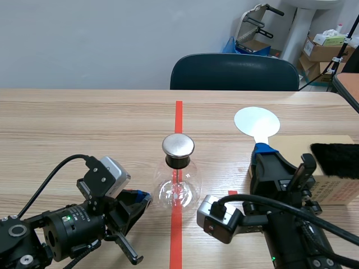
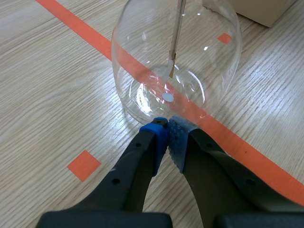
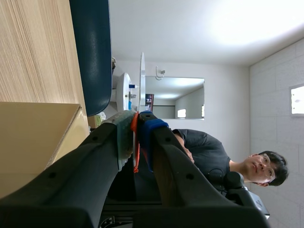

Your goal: Do the electroscope experiment

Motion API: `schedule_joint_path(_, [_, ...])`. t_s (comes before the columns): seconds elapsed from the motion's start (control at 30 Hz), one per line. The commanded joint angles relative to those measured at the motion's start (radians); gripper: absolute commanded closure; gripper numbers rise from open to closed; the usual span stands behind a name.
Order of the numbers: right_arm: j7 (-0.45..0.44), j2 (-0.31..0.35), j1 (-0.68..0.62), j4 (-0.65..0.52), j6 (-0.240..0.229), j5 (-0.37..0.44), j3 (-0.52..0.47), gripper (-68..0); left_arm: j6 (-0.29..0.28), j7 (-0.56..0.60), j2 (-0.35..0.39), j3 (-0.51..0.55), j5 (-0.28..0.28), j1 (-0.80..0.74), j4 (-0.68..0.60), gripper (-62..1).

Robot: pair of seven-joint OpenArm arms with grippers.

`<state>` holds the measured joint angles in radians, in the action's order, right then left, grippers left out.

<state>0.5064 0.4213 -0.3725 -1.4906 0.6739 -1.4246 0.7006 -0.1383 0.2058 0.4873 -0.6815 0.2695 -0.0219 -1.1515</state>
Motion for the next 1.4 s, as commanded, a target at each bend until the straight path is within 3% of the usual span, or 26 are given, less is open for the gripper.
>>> schedule_joint_path(0.0, [0.004, 0.005, 0.007, -0.018, 0.014, -0.004, -0.004, -0.8, -0.002, 0.01, -0.007, -0.005, 0.007, 0.006, -0.011, -4.1])
schedule_joint_path(1.17, [0.004, 0.005, 0.007, -0.018, 0.014, -0.004, -0.004, -0.8, -0.002, 0.01, -0.007, -0.005, 0.007, 0.006, -0.011, -4.1])
schedule_joint_path(1.37, [-0.041, 0.005, 0.007, -0.018, 0.014, -0.004, -0.004, -0.8, -0.002, 0.01, -0.007, -0.005, 0.007, 0.006, -0.011, -4.1])
